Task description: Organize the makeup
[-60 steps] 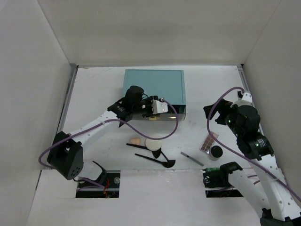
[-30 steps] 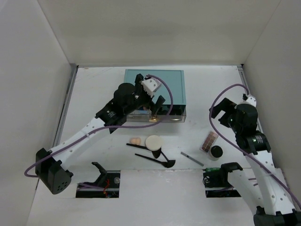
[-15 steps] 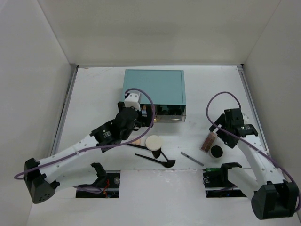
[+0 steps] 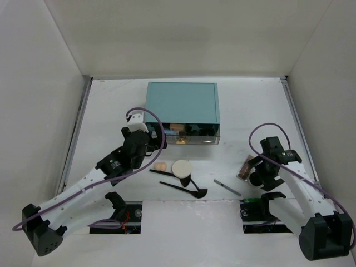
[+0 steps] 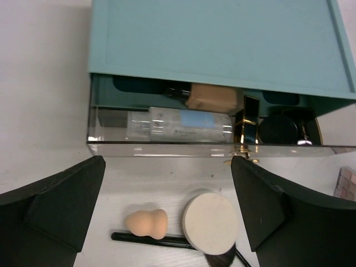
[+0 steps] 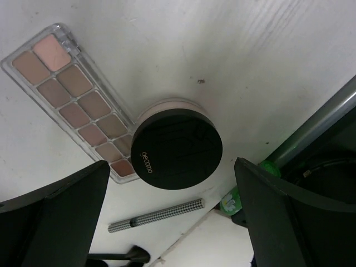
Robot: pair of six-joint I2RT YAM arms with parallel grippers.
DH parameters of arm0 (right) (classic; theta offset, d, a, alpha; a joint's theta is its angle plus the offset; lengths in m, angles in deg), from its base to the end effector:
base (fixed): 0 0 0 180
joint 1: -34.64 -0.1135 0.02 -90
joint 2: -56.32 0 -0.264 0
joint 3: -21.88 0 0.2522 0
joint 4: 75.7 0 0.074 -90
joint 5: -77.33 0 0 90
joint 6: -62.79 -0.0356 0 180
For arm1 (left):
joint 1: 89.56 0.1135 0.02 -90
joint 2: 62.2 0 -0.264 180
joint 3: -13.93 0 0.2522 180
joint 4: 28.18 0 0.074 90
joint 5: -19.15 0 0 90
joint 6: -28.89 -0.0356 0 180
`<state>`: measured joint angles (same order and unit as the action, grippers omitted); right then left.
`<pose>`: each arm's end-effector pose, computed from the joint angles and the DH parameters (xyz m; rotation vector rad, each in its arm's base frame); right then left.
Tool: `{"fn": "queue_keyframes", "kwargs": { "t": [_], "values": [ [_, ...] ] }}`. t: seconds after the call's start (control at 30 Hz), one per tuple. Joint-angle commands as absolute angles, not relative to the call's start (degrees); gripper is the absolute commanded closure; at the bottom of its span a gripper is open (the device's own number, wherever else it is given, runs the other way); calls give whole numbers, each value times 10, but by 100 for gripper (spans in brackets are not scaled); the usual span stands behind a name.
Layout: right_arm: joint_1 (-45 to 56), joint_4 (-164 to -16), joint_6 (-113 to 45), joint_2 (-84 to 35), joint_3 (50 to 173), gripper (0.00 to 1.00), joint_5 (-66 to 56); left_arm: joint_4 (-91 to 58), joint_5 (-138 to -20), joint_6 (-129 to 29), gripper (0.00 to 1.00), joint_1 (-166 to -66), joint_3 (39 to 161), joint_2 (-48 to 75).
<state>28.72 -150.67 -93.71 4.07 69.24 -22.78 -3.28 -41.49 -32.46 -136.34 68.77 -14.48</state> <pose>0.1288 0.0071 0.1934 1.4796 2.4880 -0.0549 0.1447 -0.1284 0.3080 -0.0570 1.8619 -0.4373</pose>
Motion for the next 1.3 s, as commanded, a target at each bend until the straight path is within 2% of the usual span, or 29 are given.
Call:
{"fn": "queue_keyframes", "kwargs": {
  "t": [0.0, 0.1, 0.27, 0.4, 0.57, 0.63, 0.77, 0.93, 1.1, 1.27],
  "values": [
    [286, -1522, -1019, 54, 686, 0, -242, -40, -415, -316, 0, -1337, 679, -164],
    [285, -1505, -1042, 43, 670, 0, -234, -40, -435, -319, 0, -1314, 679, -166],
    [279, -1481, -1064, 27, 654, 13, -231, -37, -456, -322, 0, -1289, 680, -169],
    [274, -1472, -1068, 38, 648, 30, -230, -35, -458, -325, 0, -1284, 680, -170],
    [269, -1484, -1055, 70, 672, 58, -242, -28, -458, -332, 0, -1284, 684, -169],
    [257, -1497, -1041, 90, 702, 64, -245, -22, -459, -338, 0, -1288, 686, -172],
    [206, -1531, -1017, 110, 796, 66, -276, -12, -459, -343, 0, -1298, 692, -188],
    [84, -1505, -963, 75, 941, 67, -328, 1, -455, -344, 0, -1306, 694, -206],
    [-48, -1354, -797, -40, 1052, 63, -339, 25, -452, -344, 0, -1311, 702, -209],
    [-92, -1140, -584, -138, 1086, 64, -248, 46, -443, -343, 0, -1322, 711, -226]
  ]
}}
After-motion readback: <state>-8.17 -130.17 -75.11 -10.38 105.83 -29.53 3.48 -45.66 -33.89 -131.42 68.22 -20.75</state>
